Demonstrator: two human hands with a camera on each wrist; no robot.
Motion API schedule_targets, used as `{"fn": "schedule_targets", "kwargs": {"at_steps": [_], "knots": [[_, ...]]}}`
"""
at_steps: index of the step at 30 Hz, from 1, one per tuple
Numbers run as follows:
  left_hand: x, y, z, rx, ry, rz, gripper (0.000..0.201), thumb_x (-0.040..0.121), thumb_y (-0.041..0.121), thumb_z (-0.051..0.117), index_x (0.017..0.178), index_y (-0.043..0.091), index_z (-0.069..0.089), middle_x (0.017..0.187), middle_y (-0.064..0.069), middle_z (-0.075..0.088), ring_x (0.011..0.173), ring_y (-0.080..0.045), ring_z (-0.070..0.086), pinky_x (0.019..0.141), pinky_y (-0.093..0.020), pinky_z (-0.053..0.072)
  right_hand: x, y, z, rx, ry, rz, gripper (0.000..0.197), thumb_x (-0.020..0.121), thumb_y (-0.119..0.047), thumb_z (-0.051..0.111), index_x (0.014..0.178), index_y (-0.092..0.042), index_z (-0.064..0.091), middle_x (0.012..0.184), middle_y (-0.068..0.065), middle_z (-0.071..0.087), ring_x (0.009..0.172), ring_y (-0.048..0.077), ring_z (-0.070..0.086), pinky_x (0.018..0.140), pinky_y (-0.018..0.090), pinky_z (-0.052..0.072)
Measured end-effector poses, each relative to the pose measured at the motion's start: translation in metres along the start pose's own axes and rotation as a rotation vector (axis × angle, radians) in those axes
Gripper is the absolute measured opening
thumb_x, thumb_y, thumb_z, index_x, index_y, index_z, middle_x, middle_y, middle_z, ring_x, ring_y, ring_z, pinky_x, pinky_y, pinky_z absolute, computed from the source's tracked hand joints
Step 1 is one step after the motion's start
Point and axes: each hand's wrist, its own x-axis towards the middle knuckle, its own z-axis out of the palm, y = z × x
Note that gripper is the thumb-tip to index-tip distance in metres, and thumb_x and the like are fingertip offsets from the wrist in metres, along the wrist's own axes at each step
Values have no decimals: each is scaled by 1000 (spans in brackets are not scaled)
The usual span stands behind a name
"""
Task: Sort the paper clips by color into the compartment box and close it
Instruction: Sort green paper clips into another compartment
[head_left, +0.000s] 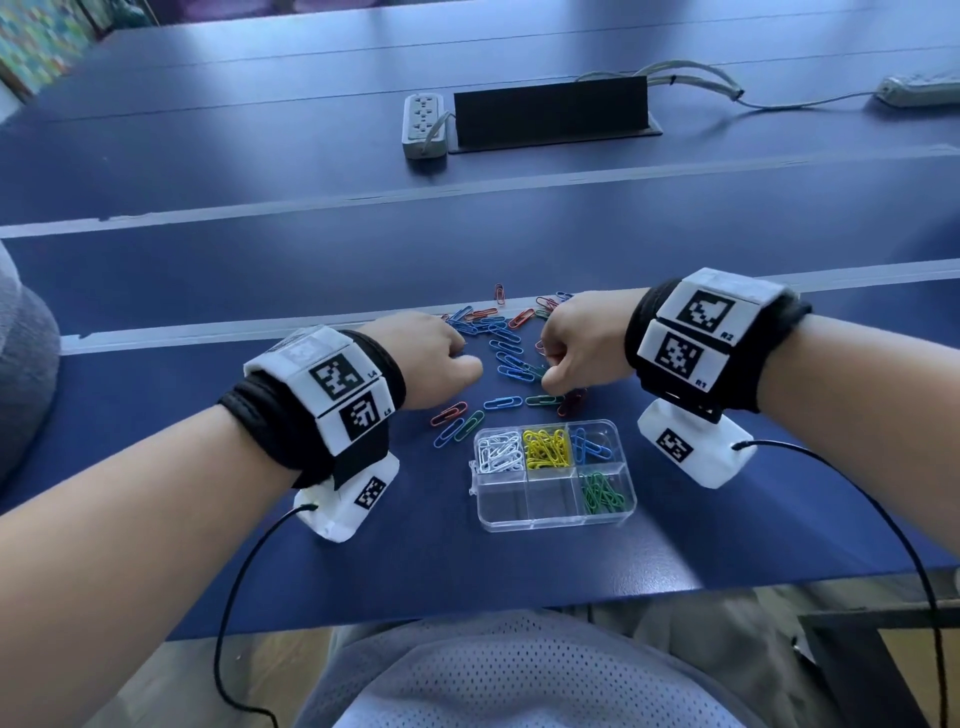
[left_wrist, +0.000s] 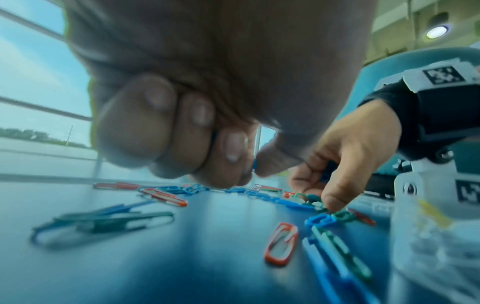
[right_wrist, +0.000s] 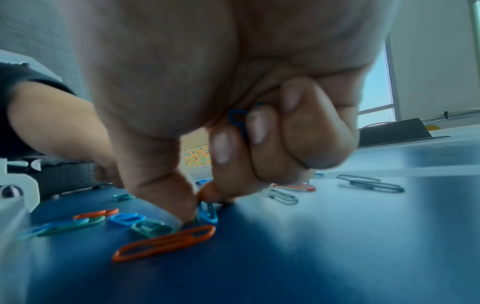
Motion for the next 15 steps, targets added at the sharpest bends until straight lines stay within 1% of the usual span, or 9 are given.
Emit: {"fn": "schedule_targets", "kwargs": {"at_steps": [3, 5, 7, 8, 9, 10, 11, 13, 15], "knots": [[0, 2, -3, -139, 7, 6, 33, 88, 28, 41, 59, 12, 40, 61, -2, 43, 66, -22, 42, 54, -24, 31, 0, 2, -3, 4, 1, -11, 25, 82, -33, 55, 77, -10, 61, 72, 6, 52, 73, 23, 48, 65, 27, 39], [-2, 2, -4, -196, 34, 31, 32, 86, 26, 42, 59, 8, 47, 57, -3, 44, 60, -21, 41, 54, -23, 34, 1, 3, -3, -11, 2, -16, 30, 84, -34, 56, 85, -6, 66, 78, 7, 56, 76, 23, 50, 67, 27, 39], [-3, 3, -4, -213, 59, 48, 29, 83, 22, 43, 65, 5, 58, 55, -4, 45, 56, -20, 41, 52, -23, 36, 1, 5, -1, -23, 19, -27, 33, 85, -37, 56, 93, -7, 69, 88, 9, 64, 84, 24, 56, 71, 29, 44], [-4, 5, -5, -220, 58, 49, 28, 83, 21, 43, 66, 4, 58, 54, -4, 44, 54, -19, 39, 51, -23, 35, 1, 6, 0, -24, 33, -35, 33, 86, -38, 57, 94, -9, 69, 93, 9, 66, 89, 25, 59, 74, 31, 46], [-5, 6, -5, -238, 46, 44, 27, 83, 20, 43, 65, 5, 57, 53, -4, 43, 52, -18, 38, 51, -23, 34, 1, 7, 1, -23, 46, -44, 33, 86, -39, 57, 95, -10, 69, 95, 9, 67, 92, 25, 60, 77, 32, 47], [-6, 8, -5, -269, 29, 35, 26, 83, 19, 41, 64, 8, 55, 53, -3, 41, 50, -17, 36, 50, -23, 33, 1, 9, 1, -18, 58, -48, 32, 85, -39, 59, 96, -10, 69, 94, 7, 67, 92, 24, 60, 77, 32, 47], [-5, 9, -6, -313, 9, 22, 25, 84, 18, 40, 63, 11, 52, 52, -2, 40, 47, -16, 35, 48, -22, 31, 0, 10, 1, -8, 71, -46, 31, 84, -40, 61, 96, -12, 69, 90, 3, 64, 89, 23, 58, 74, 30, 46], [-3, 11, -6, -449, -29, -25, 26, 84, 19, 39, 59, 15, 45, 52, -1, 38, 40, -14, 30, 41, -17, 25, -1, 11, -1, 15, 108, -41, 28, 81, -40, 67, 96, -16, 68, 80, -4, 56, 84, 19, 51, 70, 25, 39], [-2, 11, -7, -574, -57, -62, 32, 85, 23, 40, 53, 18, 38, 52, -1, 36, 39, -15, 26, 39, -15, 19, -2, 13, -2, 24, 145, -42, 25, 80, -37, 69, 94, -17, 70, 82, -2, 58, 82, 18, 51, 69, 24, 39]]}}
